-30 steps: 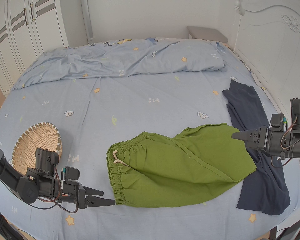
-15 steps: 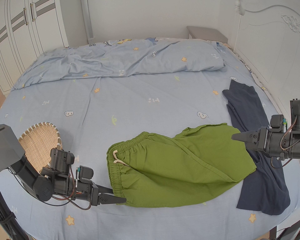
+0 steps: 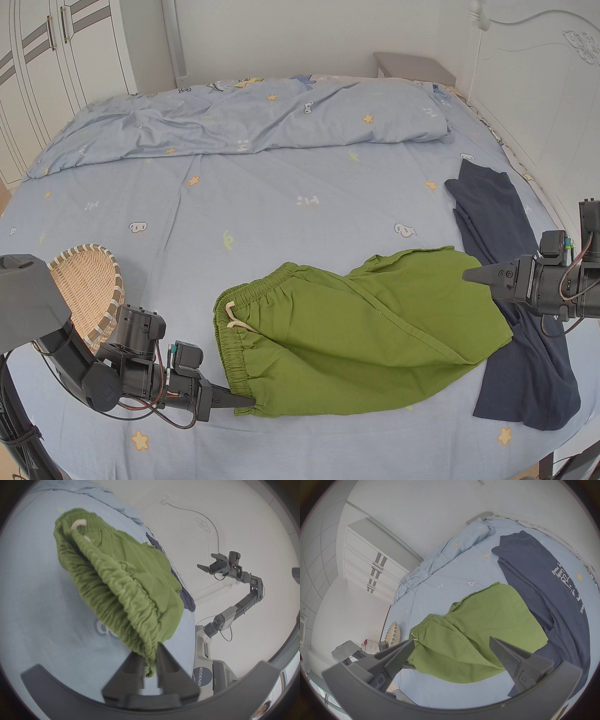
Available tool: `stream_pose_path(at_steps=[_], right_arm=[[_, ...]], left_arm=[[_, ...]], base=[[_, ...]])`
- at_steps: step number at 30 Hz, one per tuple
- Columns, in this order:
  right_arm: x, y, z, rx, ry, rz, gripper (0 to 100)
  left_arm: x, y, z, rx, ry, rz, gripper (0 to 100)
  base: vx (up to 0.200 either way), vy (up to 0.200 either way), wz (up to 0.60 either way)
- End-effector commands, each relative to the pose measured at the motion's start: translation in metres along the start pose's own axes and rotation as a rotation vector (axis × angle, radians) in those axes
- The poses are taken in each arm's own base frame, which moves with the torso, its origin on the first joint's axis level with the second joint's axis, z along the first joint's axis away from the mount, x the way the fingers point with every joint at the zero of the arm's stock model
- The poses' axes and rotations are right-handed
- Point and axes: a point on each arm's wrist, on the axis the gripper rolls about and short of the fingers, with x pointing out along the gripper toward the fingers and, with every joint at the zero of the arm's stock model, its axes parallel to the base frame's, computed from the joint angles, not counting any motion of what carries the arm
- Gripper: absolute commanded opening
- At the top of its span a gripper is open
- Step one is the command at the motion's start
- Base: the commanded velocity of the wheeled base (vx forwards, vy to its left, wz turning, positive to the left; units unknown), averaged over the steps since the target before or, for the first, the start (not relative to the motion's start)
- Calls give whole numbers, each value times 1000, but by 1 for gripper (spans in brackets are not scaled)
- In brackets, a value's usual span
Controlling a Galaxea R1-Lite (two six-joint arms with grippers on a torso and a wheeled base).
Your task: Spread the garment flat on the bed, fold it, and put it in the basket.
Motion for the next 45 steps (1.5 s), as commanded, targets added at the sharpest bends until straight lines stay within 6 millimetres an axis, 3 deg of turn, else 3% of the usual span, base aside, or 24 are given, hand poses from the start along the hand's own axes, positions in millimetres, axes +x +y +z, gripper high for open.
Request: stream_pose_path(at_steps=[1,6,10,11,16,18,27,30,37,45], right_arm=[[0,0,0,0,-1,0,100],[0,0,0,2,1,-1,100],[1,1,-2,-1,12,8,100],[1,1,-5,-10,22,8,100],[4,0,-12,-44,54,8,100],[4,-3,-22,-80,89,1,100],[2,-18,-42,-75,158,-50,100],[-7,-28,-52,-82,176,-84,100],[-19,-60,-76,-103,254,-183,100],[-22,-81,-100,-115,366,-104,100]], left_arm=[[7,5,-6,-13,19,-5,0],[-4,-3,-3,-127,-6,7,0],[-33,-20,12,-311,-102,6,0],[-49,-24,14,-399,-141,17,0],[-67,-27,1,-471,-148,58,0],[-78,-23,-15,-562,-129,100,0],[-102,-13,-46,-626,-82,186,0],[-112,-13,-53,-615,-83,208,0],[-121,-9,-55,-591,-113,191,0],[-122,-9,-54,-586,-123,195,0]], base=[[0,0,0],[0,0,0],[0,0,0],[0,0,0],[0,0,0],[0,0,0],[0,0,0],[0,0,0],[0,0,0],[0,0,0]])
